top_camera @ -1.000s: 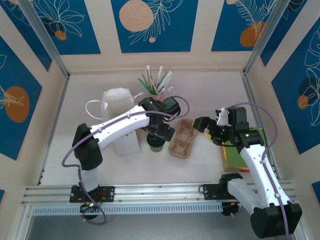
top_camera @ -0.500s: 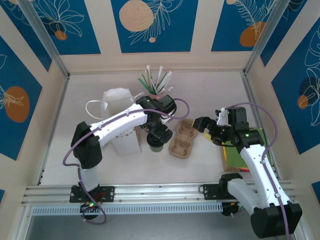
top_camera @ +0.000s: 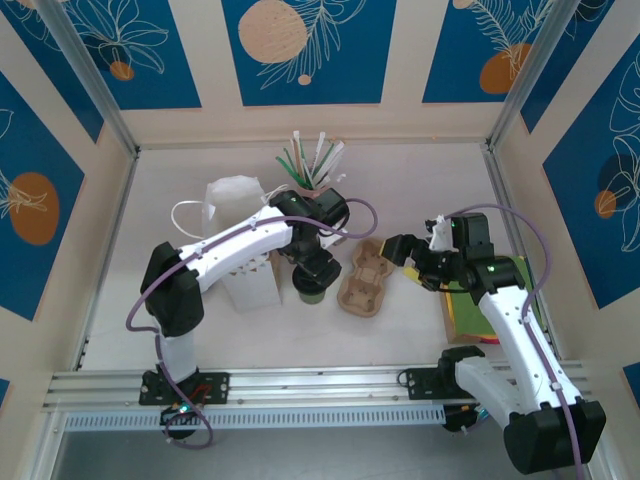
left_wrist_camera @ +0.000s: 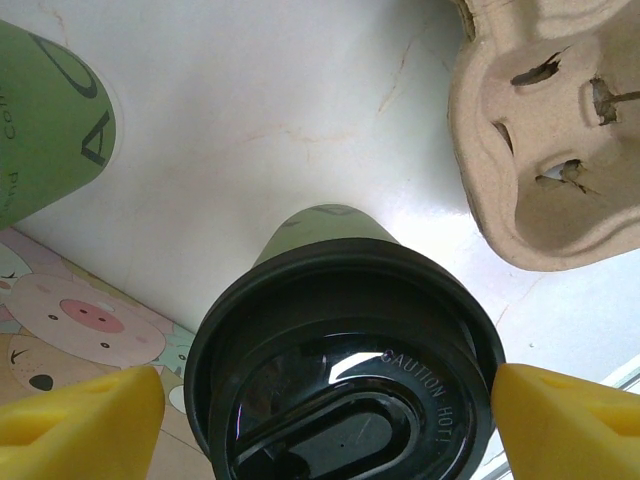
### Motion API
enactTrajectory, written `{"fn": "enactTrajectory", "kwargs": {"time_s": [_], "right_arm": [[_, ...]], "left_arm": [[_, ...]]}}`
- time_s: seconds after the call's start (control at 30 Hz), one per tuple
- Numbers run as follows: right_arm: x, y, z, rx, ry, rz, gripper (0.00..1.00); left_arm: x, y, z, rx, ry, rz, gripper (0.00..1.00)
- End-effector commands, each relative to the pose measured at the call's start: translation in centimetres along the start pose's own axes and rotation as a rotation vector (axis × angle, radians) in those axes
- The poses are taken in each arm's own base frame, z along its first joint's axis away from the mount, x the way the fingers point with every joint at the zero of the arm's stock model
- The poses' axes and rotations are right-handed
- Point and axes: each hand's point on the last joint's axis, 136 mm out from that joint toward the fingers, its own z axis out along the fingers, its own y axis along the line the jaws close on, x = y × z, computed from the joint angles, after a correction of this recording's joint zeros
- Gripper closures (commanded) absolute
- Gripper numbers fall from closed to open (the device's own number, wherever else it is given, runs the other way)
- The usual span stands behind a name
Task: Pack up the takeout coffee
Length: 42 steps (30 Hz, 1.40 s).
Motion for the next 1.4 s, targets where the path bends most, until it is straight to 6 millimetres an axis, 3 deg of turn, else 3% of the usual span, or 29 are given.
{"fn": "enactTrajectory", "kwargs": {"time_s": [0.0,0.4,1.37], "right_arm": [[1.0,0.3,0.6,-0.027,0.056,-0.014,0.01],[1.3,0.3,0.9,-0.011,0.073,-0.023,0.01],[1.3,0.4,1.0,-0.005,0.071,-0.024,0.01]], "left_arm": [[0.9,0.1,-1.6,0.023,0.007,0.022,0.14],[1.5,-0.4,-1.9,0.053,0.037,0.078,0.09],[2.8,-0.5,0.0,0.066,0.105,0.073,0.12]]}}
